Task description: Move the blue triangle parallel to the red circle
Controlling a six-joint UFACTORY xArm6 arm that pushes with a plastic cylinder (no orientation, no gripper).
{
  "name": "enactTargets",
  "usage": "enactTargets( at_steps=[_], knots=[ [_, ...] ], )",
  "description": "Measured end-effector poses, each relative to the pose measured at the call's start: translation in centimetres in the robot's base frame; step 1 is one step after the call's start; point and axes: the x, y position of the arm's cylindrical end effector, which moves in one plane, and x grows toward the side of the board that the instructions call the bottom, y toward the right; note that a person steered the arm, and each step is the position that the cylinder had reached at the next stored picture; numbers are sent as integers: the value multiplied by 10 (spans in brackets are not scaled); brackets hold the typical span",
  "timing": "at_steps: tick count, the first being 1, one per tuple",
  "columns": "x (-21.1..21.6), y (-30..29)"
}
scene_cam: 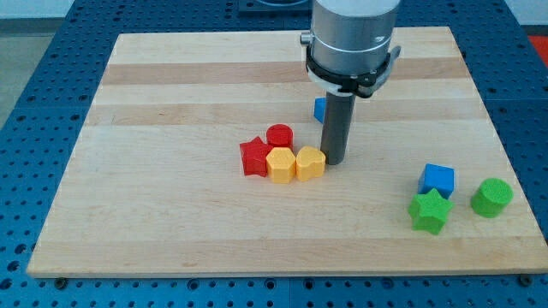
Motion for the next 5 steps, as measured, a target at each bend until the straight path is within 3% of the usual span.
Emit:
enactTargets(
  at_steps=[3, 4, 5],
  knots=[
    [-113, -50],
    [-128, -40],
    [-77, 38]
  ],
)
